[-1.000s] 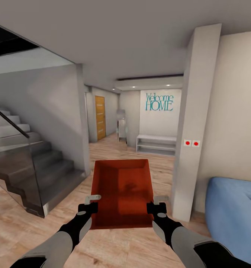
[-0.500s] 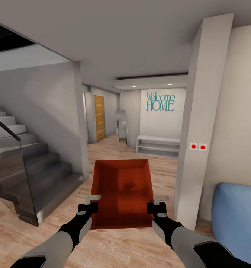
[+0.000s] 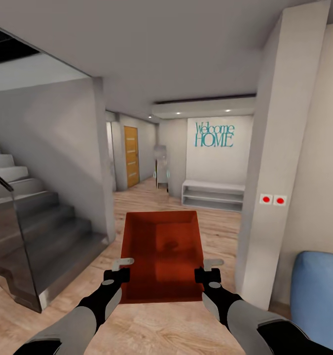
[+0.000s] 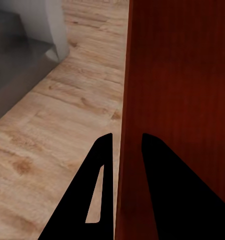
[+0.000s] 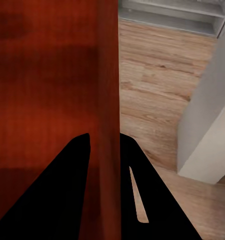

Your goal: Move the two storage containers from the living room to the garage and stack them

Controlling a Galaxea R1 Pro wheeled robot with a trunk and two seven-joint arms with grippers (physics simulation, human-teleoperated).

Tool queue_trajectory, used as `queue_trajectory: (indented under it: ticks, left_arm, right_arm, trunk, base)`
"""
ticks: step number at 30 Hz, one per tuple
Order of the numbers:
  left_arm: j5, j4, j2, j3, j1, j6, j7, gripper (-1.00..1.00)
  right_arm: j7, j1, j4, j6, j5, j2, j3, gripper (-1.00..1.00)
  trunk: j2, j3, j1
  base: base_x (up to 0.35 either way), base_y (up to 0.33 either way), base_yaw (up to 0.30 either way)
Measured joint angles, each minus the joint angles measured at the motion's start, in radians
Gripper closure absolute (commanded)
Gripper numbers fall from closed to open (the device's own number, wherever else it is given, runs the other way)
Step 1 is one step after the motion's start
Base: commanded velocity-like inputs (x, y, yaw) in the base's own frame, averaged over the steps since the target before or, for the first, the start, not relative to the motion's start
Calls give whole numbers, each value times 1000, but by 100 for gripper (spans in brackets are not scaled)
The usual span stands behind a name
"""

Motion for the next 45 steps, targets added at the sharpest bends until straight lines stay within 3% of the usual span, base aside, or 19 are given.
queue_trajectory:
  ticks: [45]
  left_arm:
    - [-1, 0, 0, 1, 0, -1, 0, 100]
  right_arm:
    - [0, 0, 0, -1, 1, 0, 0, 100]
  trunk:
    - [0, 0, 0]
  base:
    - [331, 0, 0]
